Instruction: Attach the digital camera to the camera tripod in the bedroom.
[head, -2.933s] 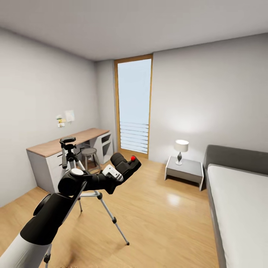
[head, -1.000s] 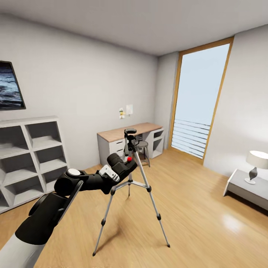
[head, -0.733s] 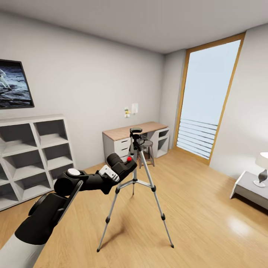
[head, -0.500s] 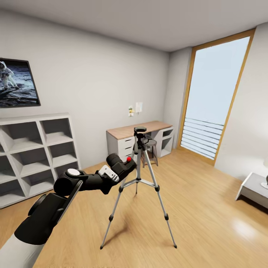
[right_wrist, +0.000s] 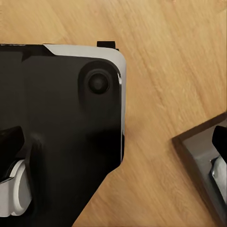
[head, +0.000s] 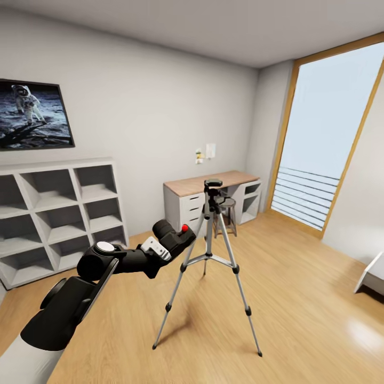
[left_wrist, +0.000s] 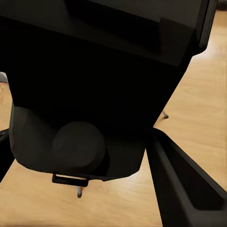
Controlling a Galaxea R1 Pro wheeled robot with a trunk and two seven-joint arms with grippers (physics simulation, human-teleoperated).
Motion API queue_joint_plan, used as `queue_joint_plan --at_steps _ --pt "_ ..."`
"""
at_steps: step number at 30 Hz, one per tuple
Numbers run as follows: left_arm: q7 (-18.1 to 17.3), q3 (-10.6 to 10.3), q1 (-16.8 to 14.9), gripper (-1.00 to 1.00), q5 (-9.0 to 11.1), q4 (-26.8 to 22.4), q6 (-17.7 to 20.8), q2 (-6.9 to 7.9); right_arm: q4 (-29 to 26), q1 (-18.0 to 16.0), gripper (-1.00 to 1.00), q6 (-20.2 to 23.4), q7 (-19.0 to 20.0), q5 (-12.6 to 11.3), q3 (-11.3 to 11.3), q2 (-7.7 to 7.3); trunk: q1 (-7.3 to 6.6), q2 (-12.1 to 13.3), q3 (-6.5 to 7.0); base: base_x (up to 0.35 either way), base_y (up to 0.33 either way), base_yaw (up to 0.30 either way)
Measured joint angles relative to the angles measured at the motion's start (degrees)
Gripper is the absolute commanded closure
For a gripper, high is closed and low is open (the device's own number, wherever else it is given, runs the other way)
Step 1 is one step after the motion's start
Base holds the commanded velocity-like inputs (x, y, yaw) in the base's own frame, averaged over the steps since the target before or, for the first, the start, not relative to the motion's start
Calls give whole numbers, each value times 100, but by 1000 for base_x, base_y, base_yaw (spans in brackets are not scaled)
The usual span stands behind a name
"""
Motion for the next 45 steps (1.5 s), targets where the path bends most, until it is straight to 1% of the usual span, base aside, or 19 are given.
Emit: queue_joint_plan --at_steps 3,6,8,11,13,20,23,27,39,45 --pt "0 -1 0 100 0 1 0 0 -3 0 -100 0 0 0 0 0 0 0 -22 0 0 103" --pt "10 94 97 100 52 30 -11 30 -102 -99 -100 -74 8 -54 -93 -96 0 -1 -22 0 0 0" --pt "10 157 163 100 108 17 -3 30 -160 -164 -100 -74 8 -54 -94 -160 0 -1 -22 0 0 0" --pt "61 253 260 100 100 -52 -18 64 -121 -262 -100 -97 9 -53 -111 -250 0 -1 -22 0 0 0" --pt "77 316 325 100 100 -35 -19 75 -186 -328 -100 -161 6 -52 -108 -265 0 -1 -22 0 0 0" --pt "91 487 554 100 117 -33 -16 86 -409 -547 -100 -374 -4 -46 -92 -278 -1 -2 -22 34 17 0" --pt "93 547 646 100 111 -33 -14 87 -507 -553 -100 -461 -5 -44 -94 -279 -2 -3 -22 174 126 0" --pt "93 637 649 100 107 -30 -14 87 -557 -555 -100 -581 -7 -43 -95 -279 -2 -2 -22 240 184 0" --pt "93 674 650 100 114 -29 -4 72 -560 -556 -100 -966 0 -43 -104 -279 -3 -2 -22 265 207 19" --pt "93 675 652 100 113 -33 -3 63 -555 -557 -100 -966 6 -43 -104 -266 -3 -2 -22 270 210 202"
